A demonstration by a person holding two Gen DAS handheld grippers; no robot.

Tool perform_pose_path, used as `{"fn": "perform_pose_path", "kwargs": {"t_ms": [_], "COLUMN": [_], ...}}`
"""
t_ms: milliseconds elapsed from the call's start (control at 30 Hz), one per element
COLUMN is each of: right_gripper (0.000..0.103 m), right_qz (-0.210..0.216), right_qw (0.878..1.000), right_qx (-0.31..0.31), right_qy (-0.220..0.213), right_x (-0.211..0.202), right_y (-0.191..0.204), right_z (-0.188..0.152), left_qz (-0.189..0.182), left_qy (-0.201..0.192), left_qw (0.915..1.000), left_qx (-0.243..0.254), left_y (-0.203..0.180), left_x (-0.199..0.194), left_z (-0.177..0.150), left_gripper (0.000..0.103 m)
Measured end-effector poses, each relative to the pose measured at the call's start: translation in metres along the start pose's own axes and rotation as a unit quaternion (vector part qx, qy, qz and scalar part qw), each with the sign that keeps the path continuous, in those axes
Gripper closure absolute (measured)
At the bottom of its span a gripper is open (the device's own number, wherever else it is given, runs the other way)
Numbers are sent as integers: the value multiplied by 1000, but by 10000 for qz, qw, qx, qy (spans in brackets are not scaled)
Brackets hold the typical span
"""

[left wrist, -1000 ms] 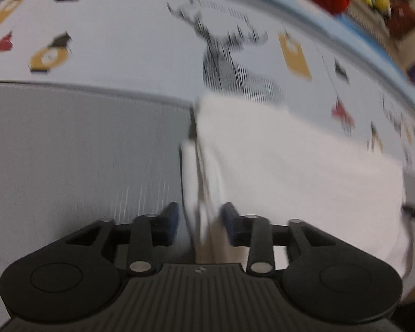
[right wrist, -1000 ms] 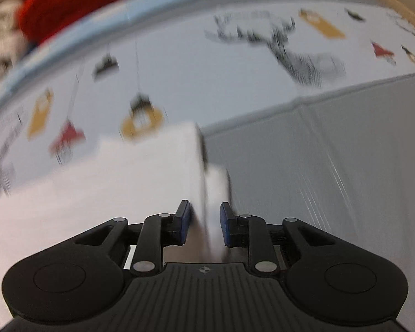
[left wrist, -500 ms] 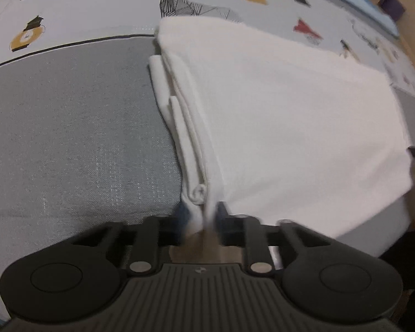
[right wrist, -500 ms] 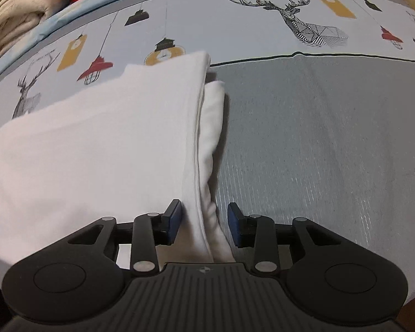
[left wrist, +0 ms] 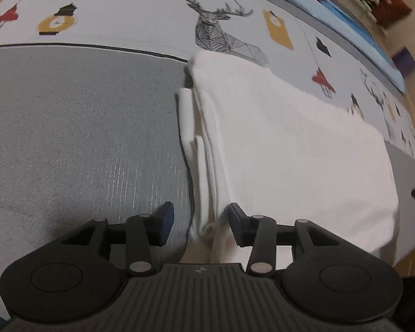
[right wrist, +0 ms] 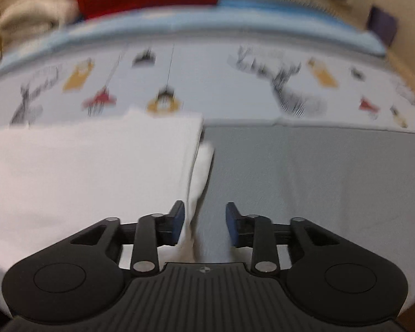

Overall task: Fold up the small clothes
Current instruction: 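Lower the folded edge onto the shirt and open both grippers, then grasp the folded shirt's edge with the left gripper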

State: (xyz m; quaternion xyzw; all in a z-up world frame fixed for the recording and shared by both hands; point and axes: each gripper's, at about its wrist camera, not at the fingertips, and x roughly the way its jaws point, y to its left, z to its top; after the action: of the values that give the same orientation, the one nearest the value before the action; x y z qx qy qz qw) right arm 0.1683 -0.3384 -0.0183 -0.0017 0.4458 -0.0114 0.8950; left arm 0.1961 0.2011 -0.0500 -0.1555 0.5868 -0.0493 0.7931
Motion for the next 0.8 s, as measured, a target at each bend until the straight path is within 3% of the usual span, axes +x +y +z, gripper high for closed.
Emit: {"fn": "perform_pose_path", "kwargs": {"t_ms": [33,167,367,400,533,633,800], "right_gripper": [68,68,68,68,68,68,68], "right_qz": [12,128,-139,-169,-251,-264,-218], "right_qw": [9997,9947,9951,9949,9935,9927,9942], "right_qx": [233,972,973,989,1094,1156,1018], "right_qy": [-41,-298,-85,-103,-177,-206,-255], "right_x": [-2,-5,9,9,10,10,9], "right_y": [-5,-20,-28,-30,-34,-34,-20], "right_z": [0,5,8,8,9,10,12], "left_qz": [7,77,229,246,106,119,305], "left_qy": [9,111,1,-30,-65,-156,-448], "left_qw": [10000,9996,9997,9997,9999,9997,9985], "left_qx": [-67,-252,-95,-66,47,131,40], "left_y": [-1,-8,-20,-22,-28,-28,-17], "left_x": [3,21,34,35,38,35,18], "left_z": [3,13,21,21,22,21,20], "left_gripper": [46,44,45,49,83,90,91]}}
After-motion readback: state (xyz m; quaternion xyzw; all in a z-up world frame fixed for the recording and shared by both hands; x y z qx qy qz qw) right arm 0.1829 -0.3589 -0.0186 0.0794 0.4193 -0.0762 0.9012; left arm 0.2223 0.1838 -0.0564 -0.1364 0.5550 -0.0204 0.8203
